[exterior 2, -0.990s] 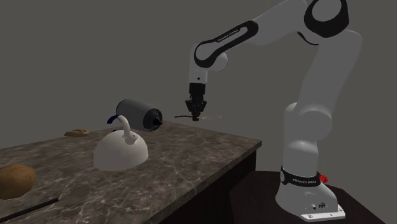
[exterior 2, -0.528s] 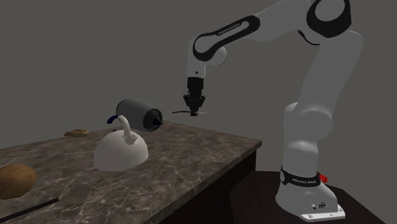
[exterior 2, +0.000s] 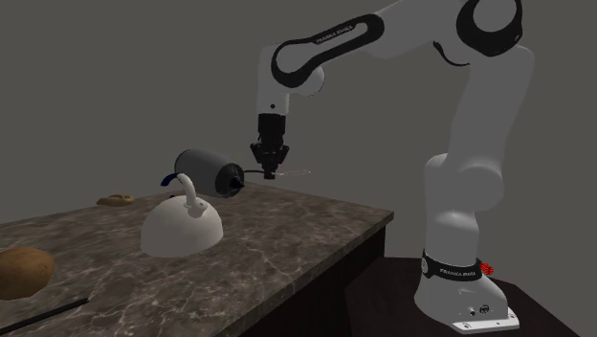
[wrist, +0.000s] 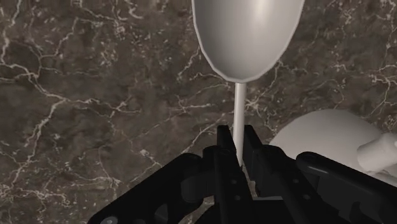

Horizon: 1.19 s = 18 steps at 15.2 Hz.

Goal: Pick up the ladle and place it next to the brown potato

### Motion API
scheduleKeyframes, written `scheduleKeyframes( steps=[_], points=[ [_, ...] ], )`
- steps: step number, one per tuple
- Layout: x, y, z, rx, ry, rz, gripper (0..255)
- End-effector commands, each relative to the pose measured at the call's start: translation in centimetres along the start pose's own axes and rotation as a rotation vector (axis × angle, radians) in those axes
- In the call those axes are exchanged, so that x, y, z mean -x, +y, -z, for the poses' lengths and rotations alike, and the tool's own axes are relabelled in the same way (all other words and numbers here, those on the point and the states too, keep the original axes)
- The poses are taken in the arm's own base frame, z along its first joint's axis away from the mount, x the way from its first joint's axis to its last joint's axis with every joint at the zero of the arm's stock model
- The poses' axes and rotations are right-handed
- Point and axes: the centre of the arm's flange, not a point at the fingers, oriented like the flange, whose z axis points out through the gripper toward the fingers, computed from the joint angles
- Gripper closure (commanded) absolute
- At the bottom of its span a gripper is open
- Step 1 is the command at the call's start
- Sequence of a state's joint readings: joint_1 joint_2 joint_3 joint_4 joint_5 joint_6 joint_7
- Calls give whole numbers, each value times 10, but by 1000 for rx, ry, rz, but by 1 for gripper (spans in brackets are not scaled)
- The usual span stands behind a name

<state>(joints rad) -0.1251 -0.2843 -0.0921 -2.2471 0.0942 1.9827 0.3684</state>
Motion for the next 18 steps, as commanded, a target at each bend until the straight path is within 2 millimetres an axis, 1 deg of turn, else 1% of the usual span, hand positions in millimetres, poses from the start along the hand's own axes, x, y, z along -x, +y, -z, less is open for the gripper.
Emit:
scheduleKeyframes(
  steps=[1, 18],
  points=[
    [3, -26, -4, 0, 0, -1, 255],
    [22, -248, -29, 0, 0, -1, 255]
  ],
)
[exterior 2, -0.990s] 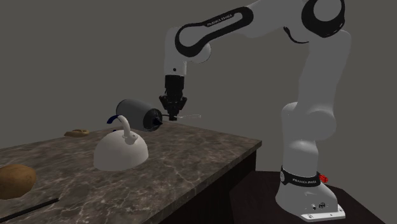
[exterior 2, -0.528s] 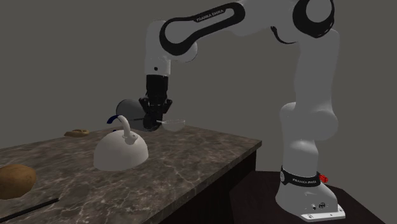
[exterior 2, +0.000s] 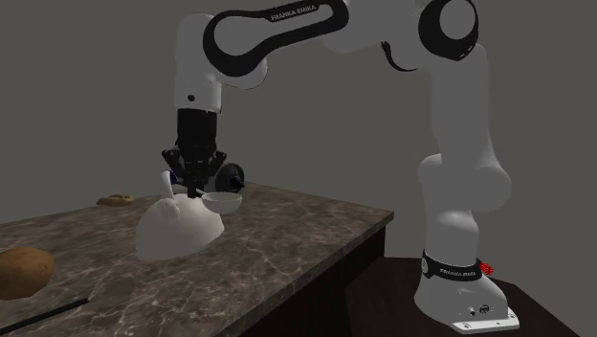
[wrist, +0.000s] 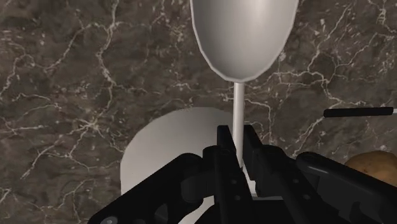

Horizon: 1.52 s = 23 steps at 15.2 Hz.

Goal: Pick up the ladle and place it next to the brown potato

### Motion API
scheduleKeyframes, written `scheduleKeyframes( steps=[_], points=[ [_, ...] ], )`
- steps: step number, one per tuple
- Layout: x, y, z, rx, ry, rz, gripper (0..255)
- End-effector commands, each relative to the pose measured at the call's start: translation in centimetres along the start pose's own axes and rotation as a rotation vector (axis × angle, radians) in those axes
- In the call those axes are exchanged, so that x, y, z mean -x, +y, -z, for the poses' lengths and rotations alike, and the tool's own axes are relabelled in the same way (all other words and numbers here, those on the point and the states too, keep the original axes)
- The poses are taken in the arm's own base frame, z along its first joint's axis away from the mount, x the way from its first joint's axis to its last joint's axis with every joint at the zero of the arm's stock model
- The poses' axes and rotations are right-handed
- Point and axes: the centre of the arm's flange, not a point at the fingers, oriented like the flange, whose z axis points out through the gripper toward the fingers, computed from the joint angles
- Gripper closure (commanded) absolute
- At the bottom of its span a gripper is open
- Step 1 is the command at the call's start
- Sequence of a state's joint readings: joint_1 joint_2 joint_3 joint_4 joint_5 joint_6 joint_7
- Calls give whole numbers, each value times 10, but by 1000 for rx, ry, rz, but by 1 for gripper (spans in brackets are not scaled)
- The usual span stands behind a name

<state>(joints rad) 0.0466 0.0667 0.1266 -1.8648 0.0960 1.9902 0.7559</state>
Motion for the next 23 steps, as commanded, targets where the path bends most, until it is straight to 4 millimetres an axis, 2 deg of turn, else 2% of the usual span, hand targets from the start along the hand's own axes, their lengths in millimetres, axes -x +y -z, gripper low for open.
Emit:
scheduleKeyframes(
  steps=[1, 3, 23],
  points=[
    [3, -28, -4, -1, 0, -1, 255],
    [6, -62, -7, -1, 0, -1, 255],
    [4, -50, -112, -1, 0, -1, 255]
  ],
)
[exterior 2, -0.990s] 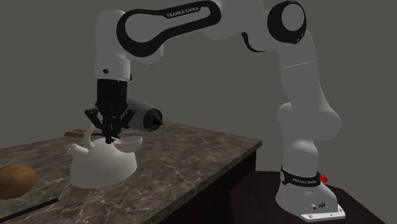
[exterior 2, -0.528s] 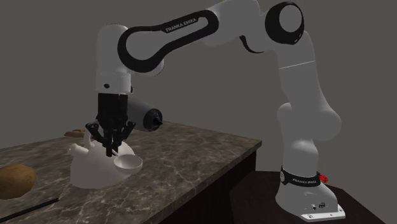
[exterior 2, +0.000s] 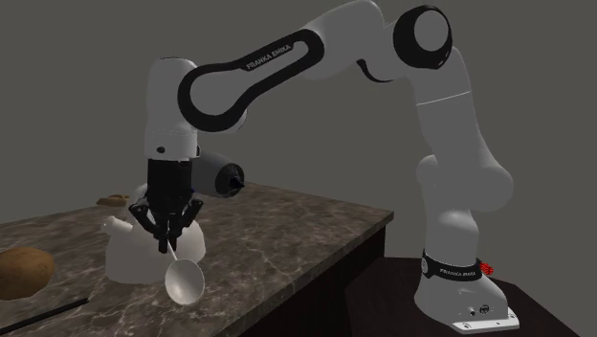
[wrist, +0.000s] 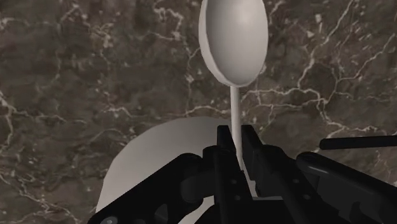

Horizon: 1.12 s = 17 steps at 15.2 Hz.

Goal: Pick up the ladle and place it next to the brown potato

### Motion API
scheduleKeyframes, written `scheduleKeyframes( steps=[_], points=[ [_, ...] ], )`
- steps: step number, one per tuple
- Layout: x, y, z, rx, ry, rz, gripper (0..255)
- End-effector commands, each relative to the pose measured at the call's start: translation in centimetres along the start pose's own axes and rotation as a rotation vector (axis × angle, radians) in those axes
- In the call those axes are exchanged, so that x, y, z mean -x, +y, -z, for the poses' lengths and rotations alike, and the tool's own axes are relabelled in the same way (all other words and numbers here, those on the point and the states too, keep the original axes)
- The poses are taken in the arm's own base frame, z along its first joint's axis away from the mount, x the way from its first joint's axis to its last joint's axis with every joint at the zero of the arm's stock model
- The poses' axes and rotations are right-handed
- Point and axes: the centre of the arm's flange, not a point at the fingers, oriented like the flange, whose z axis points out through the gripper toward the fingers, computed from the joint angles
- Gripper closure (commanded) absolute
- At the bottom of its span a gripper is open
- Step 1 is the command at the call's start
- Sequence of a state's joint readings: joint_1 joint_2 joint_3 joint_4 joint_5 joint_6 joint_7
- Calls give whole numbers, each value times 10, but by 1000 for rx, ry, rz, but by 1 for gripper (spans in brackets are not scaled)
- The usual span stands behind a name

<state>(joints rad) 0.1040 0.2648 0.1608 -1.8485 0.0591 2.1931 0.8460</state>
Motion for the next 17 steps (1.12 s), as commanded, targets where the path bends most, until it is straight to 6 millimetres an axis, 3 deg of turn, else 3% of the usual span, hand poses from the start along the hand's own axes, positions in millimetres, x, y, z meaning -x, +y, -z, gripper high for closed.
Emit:
scheduleKeyframes(
  steps=[1, 6, 14, 15, 17],
  points=[
    [0, 4, -19, 10, -10, 0, 255],
    [0, 7, -44, 10, -10, 0, 255],
    [0, 7, -44, 10, -10, 0, 255],
    [1, 8, -44, 10, -10, 0, 0],
    [-1, 8, -44, 11, -10, 0, 0]
  ],
)
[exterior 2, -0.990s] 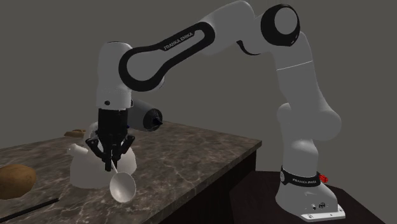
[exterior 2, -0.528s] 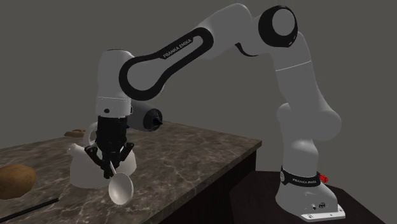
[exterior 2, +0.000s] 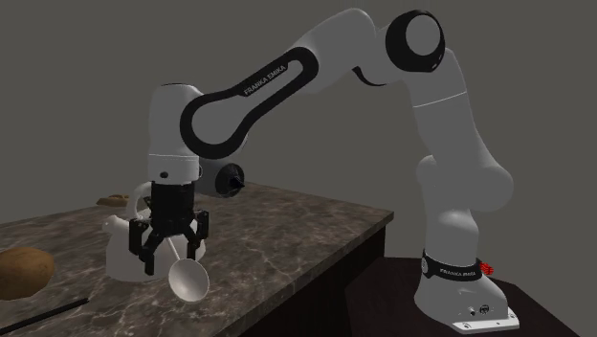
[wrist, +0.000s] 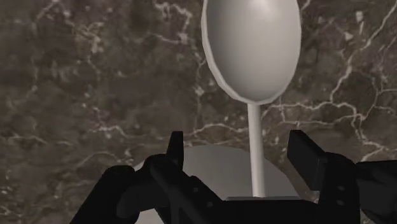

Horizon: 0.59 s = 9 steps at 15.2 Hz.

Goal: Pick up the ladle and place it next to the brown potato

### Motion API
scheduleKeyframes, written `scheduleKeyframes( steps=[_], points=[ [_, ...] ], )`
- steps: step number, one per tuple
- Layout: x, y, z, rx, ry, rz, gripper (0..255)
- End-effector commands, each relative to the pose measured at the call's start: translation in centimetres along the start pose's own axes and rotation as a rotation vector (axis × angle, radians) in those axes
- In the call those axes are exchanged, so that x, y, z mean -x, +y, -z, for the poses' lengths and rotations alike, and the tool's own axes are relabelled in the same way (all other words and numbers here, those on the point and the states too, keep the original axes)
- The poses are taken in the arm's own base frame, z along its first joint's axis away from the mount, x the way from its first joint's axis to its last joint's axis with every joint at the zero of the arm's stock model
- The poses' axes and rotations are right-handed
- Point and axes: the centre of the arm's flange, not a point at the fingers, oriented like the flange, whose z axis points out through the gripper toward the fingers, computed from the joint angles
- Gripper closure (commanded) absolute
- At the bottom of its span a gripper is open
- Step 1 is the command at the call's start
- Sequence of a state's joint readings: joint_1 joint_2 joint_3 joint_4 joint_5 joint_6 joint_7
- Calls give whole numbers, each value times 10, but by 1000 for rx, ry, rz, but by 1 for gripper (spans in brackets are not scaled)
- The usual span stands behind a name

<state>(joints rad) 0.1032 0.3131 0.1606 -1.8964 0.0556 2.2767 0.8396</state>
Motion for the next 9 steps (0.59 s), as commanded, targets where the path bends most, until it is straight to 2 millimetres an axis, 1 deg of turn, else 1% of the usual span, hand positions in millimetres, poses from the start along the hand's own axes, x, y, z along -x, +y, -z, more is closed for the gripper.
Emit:
scheduleKeyframes(
  steps=[1, 3, 6, 7, 9],
  points=[
    [-1, 1, -1, 2, -1, -1, 0],
    [0, 0, -1, 2, -1, -1, 0],
    [0, 0, 39, 2, -1, -1, 0],
    [0, 0, 49, 2, -1, -1, 0],
    [0, 0, 49, 2, -1, -1, 0]
  ],
)
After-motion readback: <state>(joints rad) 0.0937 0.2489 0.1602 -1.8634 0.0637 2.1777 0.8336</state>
